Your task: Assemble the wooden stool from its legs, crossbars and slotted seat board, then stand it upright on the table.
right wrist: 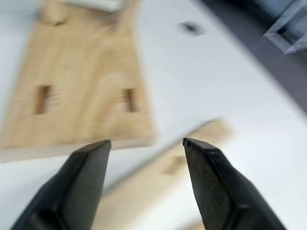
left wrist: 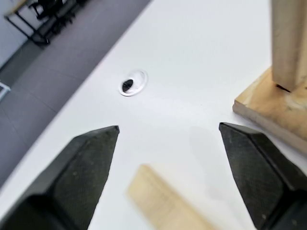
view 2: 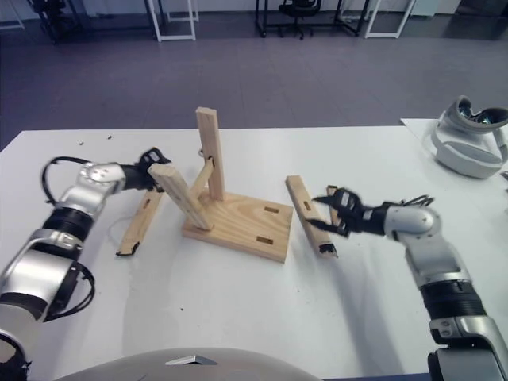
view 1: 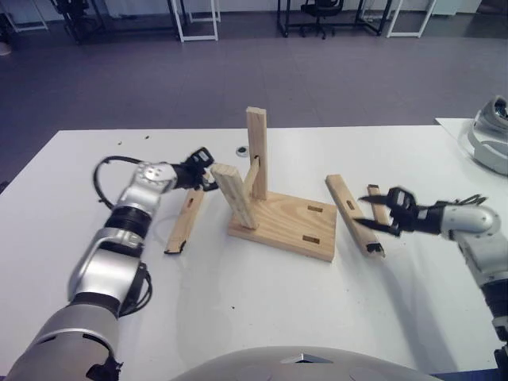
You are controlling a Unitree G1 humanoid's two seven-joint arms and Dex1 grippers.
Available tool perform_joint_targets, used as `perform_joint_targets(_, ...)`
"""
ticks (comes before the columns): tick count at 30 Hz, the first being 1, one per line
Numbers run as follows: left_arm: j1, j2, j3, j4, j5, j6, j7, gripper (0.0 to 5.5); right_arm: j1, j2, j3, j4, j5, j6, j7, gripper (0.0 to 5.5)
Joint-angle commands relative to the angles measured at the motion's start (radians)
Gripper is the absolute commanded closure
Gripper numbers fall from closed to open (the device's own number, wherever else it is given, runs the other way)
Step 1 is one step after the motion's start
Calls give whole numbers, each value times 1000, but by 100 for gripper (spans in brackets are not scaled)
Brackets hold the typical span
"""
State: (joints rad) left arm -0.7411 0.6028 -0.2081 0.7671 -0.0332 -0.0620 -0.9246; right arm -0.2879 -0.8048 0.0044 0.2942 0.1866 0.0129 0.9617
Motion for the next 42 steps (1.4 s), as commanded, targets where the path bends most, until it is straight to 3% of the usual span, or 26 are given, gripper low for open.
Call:
perform_joint_targets(1,163,74,-17,-294,-53,68,-182,164,-128,106,49,187,-114,-75,-130,267)
perform_joint_targets(5,336,141,-131,-583,-15,177,-314,164,-319,266,170,553,-280,-220,-249,267)
perform_joint_targets(7,340,101,-171,-612,17,206,-297,164,-369,302,197,665,-324,-285,-259,267)
perform_joint_targets(10,251,-13,-208,-474,99,183,-184,164,-368,308,250,736,-369,-389,-179,267)
perform_joint_targets(16,51,-233,-124,-44,143,59,136,164,-265,308,226,636,-258,-420,59,267)
perform_joint_targets(22,61,-327,-39,64,90,-10,218,164,-52,345,169,273,-178,-227,-59,267)
perform_joint_targets(24,108,-306,-14,-13,82,2,220,164,41,341,94,97,-166,-127,-186,267)
perform_joint_targets(26,195,-246,38,-174,60,45,226,164,120,324,-60,-75,-102,3,-316,267)
perform_joint_targets(28,301,-204,112,-361,15,116,252,164,166,310,-203,-151,-31,117,-407,267)
perform_joint_targets(30,383,-215,177,-523,-44,190,287,164,184,304,-268,-143,-11,207,-470,267)
perform_joint_targets(34,464,-285,213,-757,-149,336,356,164,170,346,-269,-74,6,335,-526,267)
perform_joint_targets(42,494,-298,187,-882,-170,448,389,164,188,388,-241,-36,7,469,-590,267)
